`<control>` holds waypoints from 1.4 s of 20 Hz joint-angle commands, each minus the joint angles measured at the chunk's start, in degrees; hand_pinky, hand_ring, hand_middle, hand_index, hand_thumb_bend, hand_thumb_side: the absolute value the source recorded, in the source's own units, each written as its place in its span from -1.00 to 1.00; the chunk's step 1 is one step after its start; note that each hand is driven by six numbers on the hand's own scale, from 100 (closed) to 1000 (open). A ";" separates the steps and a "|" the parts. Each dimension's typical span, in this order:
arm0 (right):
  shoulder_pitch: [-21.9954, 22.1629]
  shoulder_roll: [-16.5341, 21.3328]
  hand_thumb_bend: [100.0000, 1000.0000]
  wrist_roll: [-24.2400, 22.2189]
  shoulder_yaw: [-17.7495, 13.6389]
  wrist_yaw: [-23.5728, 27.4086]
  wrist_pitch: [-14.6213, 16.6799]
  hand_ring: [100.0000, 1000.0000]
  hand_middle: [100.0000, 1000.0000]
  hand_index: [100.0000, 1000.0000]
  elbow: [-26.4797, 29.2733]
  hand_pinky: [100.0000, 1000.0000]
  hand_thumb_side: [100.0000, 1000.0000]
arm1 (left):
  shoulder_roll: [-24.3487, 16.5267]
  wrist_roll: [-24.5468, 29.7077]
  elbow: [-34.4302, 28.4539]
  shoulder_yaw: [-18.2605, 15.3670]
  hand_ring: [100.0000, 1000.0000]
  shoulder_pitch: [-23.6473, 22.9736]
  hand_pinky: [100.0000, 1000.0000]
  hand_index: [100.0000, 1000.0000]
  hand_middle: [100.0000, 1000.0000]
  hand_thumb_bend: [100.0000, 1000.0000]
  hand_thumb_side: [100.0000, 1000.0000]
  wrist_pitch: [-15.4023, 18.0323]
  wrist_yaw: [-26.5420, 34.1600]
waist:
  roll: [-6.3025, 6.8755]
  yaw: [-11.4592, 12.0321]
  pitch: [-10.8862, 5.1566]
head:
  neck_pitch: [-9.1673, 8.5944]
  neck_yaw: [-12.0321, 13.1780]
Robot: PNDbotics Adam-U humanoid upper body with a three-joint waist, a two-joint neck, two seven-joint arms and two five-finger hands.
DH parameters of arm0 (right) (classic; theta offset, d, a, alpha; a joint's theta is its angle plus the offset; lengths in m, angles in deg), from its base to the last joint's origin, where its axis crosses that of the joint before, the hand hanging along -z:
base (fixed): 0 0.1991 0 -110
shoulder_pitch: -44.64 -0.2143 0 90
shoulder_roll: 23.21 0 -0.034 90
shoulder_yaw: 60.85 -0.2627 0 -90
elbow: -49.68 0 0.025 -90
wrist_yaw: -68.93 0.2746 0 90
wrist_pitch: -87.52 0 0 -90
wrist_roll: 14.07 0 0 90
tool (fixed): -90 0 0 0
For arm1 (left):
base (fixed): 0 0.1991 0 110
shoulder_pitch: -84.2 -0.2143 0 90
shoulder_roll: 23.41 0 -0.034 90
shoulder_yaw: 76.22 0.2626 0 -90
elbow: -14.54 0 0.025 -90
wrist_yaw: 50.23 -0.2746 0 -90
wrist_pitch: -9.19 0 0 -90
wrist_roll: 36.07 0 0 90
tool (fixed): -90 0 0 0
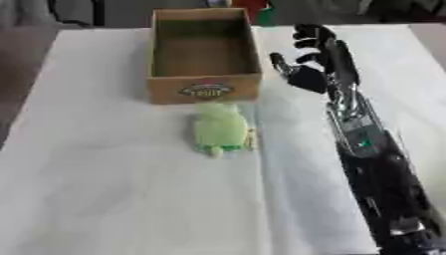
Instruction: Pick up objects on the table and place them in the box.
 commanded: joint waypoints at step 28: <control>-1.90 1.67 -0.21 -22.51 11.60 2.22 8.54 0.51 0.42 0.65 -2.09 0.19 -0.81 | -0.89 0.78 -0.78 -0.22 0.26 0.31 0.42 0.18 0.12 -0.70 -0.28 -0.05 0.03 | 0.00 0.18 -1.02 | 0.13 -1.22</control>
